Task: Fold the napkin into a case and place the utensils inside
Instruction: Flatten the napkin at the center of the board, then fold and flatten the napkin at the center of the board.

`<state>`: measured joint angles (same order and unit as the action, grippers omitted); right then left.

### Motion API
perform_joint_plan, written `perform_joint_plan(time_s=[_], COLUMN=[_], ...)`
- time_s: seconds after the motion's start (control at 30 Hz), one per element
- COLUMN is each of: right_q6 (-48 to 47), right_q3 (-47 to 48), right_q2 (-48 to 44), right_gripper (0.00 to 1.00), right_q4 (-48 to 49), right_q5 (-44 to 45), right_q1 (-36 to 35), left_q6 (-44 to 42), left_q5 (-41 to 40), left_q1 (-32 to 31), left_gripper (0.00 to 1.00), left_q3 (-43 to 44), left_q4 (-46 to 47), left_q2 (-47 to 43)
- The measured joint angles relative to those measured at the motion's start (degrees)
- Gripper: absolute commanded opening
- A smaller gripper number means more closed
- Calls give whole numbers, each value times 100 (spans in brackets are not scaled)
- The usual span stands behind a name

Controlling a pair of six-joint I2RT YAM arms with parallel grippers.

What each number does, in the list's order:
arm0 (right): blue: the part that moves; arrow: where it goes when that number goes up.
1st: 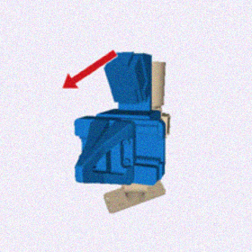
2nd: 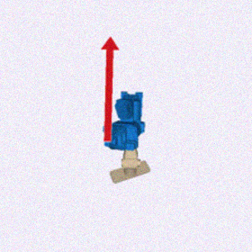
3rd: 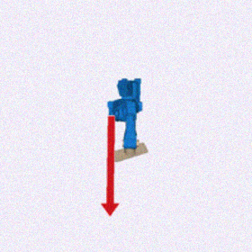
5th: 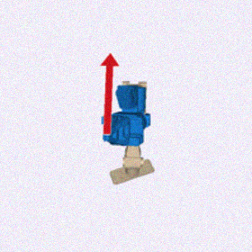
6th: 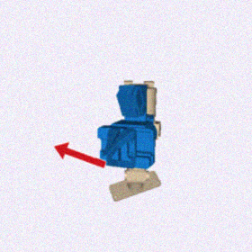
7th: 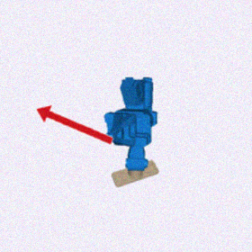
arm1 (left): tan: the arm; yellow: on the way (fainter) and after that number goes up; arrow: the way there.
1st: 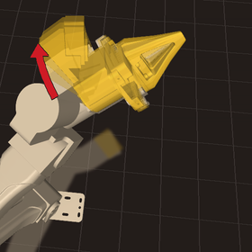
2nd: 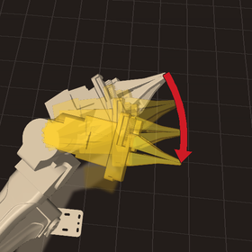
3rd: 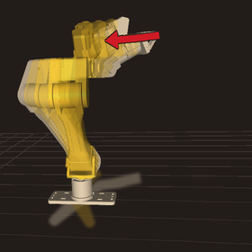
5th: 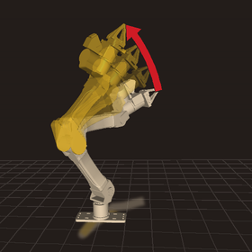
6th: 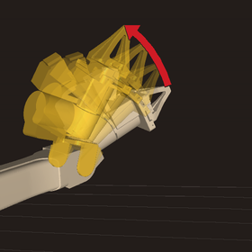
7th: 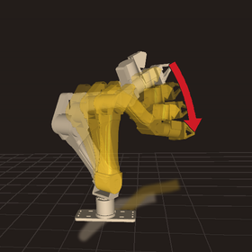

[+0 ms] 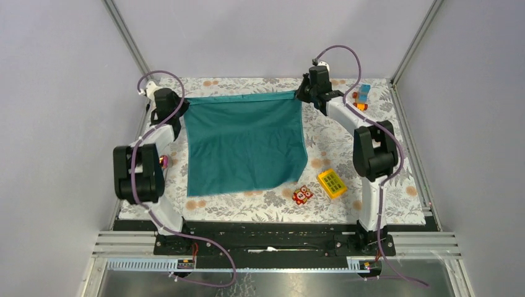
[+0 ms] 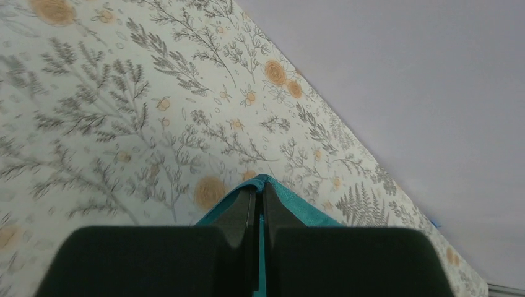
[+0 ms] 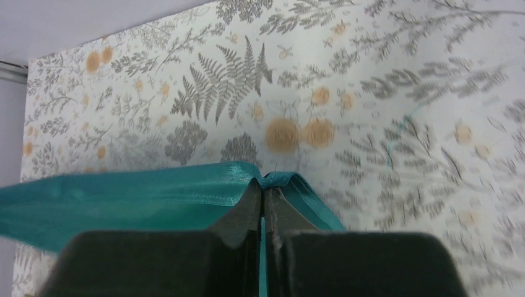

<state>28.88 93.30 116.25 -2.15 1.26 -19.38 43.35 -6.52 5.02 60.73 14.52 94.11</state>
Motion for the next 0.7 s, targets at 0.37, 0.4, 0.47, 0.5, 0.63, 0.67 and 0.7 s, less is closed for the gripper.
perform_joint_plan(time_s=[0.37, 0.4, 0.47, 0.5, 0.63, 0.67, 0.7], right_q6=[-214, -212, -210, -210, -212, -210, -212], right_q3=[1609, 1644, 1687, 1742, 1683, 1624, 1526], right_q2=[1867, 1895, 1895, 1895, 1731, 1646, 1515], right_gripper=[0, 0, 0, 0, 0, 0, 0], right_q4=[280, 258, 131, 39, -485, -634, -833], right_q5=[-957, -1001, -1086, -1121, -1158, -1154, -1152], right_q1=[160, 170, 175, 179, 188, 188, 190], left_q6=[-70, -55, -7, 13, 164, 188, 229], left_q5=[678, 730, 831, 855, 968, 990, 992], left_q1=[101, 105, 111, 111, 140, 157, 173], left_gripper=[0, 0, 0, 0, 0, 0, 0], left_q3=[841, 841, 841, 841, 960, 1045, 1150], left_q4=[894, 925, 918, 863, -184, -590, -1047], left_q2=[1589, 1589, 1589, 1589, 1561, 1556, 1545])
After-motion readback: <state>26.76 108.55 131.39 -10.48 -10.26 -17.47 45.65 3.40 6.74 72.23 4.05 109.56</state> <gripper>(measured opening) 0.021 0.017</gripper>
